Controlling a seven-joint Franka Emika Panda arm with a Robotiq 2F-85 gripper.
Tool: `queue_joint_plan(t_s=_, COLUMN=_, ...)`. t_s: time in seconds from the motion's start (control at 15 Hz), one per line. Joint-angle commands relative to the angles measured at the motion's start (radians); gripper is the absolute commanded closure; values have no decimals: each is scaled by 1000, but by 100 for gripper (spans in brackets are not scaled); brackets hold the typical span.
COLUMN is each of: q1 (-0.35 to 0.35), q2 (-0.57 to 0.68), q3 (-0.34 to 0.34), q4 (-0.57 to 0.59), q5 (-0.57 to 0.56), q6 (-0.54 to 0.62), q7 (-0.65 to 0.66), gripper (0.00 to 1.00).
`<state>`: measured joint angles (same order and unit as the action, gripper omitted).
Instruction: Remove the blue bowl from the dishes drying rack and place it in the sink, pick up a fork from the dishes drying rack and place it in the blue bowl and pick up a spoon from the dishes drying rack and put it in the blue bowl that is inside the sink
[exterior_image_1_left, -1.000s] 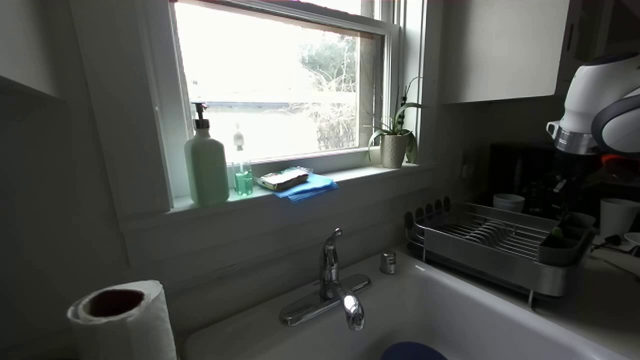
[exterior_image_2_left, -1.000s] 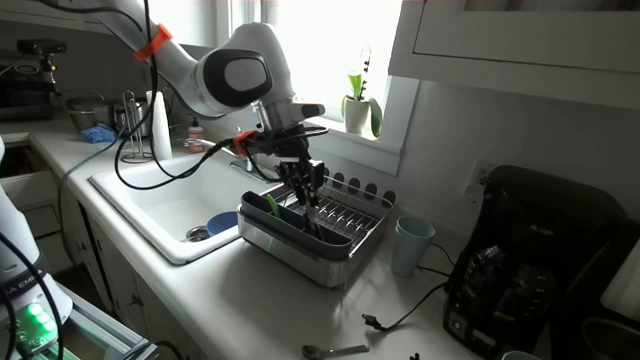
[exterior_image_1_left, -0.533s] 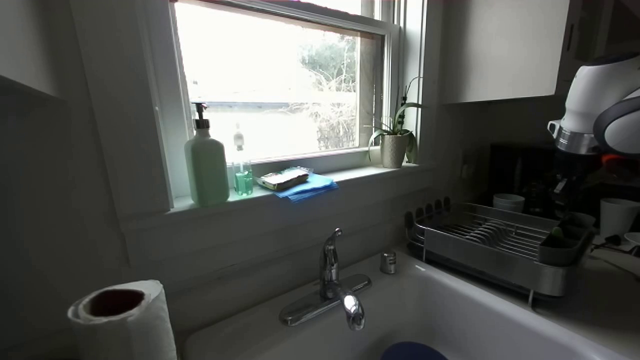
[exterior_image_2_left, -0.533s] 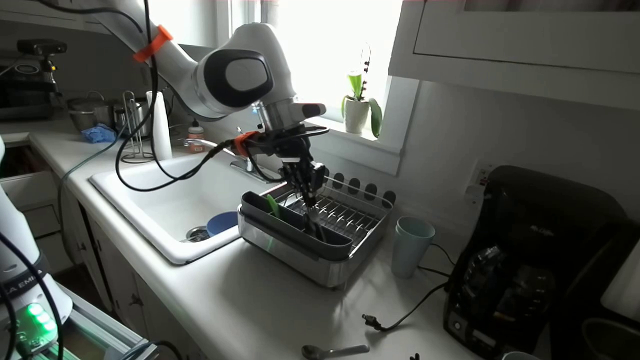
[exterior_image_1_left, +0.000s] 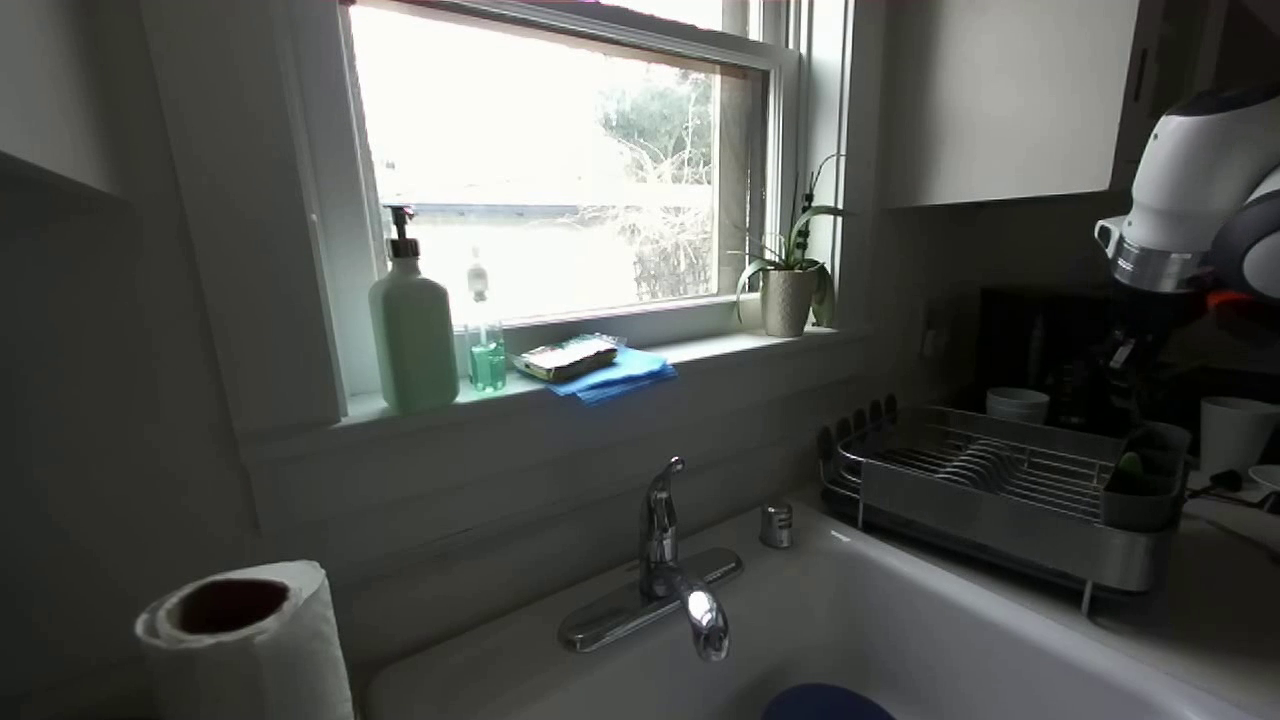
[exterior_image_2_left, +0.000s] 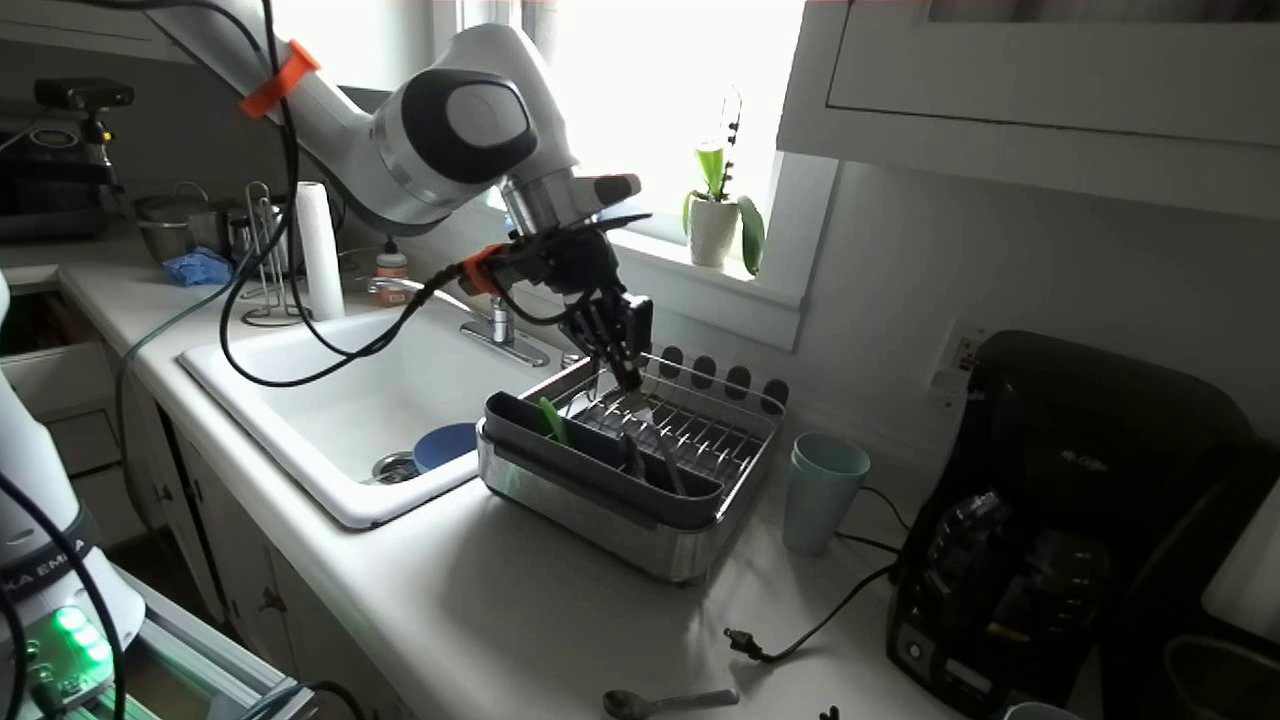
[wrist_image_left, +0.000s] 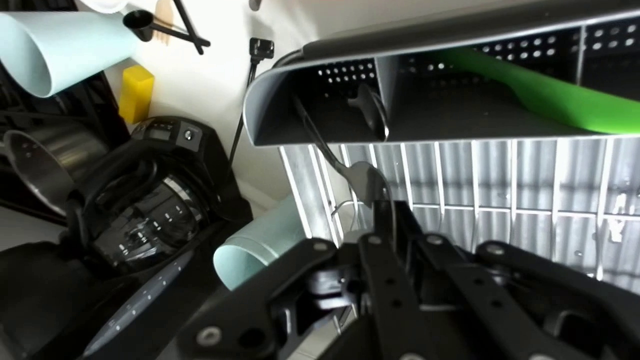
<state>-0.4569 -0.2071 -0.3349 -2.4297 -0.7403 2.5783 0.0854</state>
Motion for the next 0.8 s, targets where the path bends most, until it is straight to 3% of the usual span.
queue_joint_plan(t_s=0.0, q1=-9, q2=-102, q3=29, q4=-1, q5=-108, q6=-40, q7=42, gripper=99)
queue_joint_plan(t_s=0.4, q1=13, q2=-234, q3=81, q4=-14, q5=-121, q6=-74, q7=35, gripper=99)
queue_joint_plan(t_s=0.73, q1=96, q2=-321, q3=107, q4=-48, q5=-46, q6=-34, q7=-12, gripper=99)
